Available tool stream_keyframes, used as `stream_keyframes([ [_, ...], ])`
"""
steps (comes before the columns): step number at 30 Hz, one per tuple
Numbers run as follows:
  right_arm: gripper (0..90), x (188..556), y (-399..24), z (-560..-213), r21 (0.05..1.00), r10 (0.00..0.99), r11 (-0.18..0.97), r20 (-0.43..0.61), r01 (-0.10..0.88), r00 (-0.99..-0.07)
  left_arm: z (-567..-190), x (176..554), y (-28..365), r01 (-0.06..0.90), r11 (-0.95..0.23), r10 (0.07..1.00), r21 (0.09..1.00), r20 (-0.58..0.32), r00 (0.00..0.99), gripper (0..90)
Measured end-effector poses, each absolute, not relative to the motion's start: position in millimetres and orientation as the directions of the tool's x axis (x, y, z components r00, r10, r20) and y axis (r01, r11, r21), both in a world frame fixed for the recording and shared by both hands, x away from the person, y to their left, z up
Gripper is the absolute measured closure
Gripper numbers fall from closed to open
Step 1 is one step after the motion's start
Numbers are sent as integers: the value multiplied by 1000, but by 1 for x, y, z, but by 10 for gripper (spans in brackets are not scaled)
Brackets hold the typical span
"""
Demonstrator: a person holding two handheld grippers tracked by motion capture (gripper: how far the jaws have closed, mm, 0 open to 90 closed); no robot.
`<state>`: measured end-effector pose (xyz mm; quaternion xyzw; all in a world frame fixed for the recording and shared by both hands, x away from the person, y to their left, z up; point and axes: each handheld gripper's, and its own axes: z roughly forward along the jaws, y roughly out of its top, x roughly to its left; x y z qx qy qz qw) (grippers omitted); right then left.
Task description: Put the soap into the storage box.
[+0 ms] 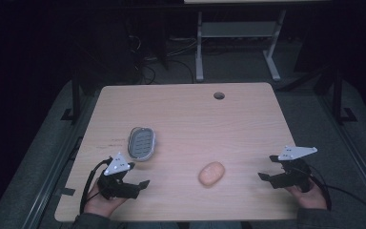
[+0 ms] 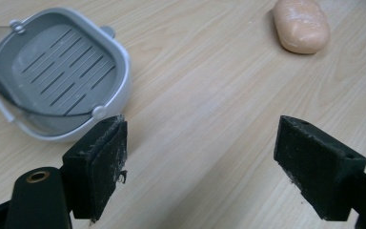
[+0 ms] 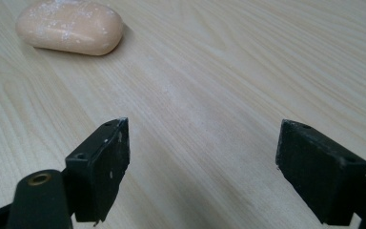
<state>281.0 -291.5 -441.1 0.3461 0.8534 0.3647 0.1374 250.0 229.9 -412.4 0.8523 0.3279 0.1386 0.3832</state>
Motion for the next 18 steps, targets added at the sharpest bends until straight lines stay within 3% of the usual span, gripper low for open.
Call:
stream_keyframes([
  [18, 182, 280, -294, -439, 728, 689, 487, 21, 483, -725, -402, 266, 170, 415, -580, 571, 701, -14, 821, 194],
])
